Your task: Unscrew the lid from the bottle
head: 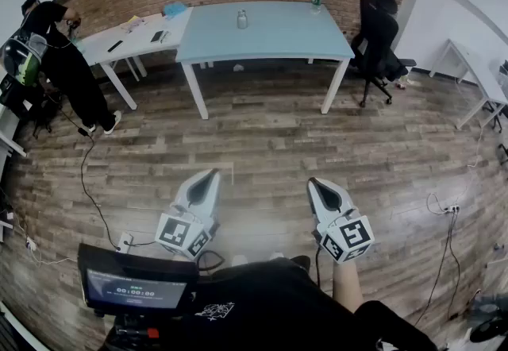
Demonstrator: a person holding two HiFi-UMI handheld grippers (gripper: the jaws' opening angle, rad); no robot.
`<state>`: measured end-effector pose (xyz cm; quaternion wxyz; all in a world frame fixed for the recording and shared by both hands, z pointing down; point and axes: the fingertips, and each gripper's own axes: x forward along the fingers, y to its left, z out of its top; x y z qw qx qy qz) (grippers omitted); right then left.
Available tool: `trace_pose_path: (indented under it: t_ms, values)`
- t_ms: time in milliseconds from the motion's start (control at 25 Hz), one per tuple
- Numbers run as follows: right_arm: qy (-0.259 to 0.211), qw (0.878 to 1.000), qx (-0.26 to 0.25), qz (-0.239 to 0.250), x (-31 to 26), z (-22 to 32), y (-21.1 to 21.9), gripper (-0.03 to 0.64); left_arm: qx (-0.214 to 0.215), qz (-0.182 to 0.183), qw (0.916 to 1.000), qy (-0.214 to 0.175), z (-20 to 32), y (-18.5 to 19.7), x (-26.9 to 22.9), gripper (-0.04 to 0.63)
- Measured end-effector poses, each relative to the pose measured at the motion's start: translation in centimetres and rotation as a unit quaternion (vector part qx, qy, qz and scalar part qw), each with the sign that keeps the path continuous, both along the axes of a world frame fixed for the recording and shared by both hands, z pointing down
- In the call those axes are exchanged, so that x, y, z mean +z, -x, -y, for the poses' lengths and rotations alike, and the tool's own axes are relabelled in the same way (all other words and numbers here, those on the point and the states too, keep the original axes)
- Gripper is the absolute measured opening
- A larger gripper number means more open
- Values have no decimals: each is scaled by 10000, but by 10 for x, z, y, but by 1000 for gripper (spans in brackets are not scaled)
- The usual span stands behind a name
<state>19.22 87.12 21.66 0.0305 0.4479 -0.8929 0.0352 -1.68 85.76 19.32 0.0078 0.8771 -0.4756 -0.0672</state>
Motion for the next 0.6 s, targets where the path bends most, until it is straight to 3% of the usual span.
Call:
trace_pose_path:
  t_ms: [600]
  values:
    - [16,9999,-131,-32,0,3,-5,0,-25,140,9999,-13,4,-9,-2,-2]
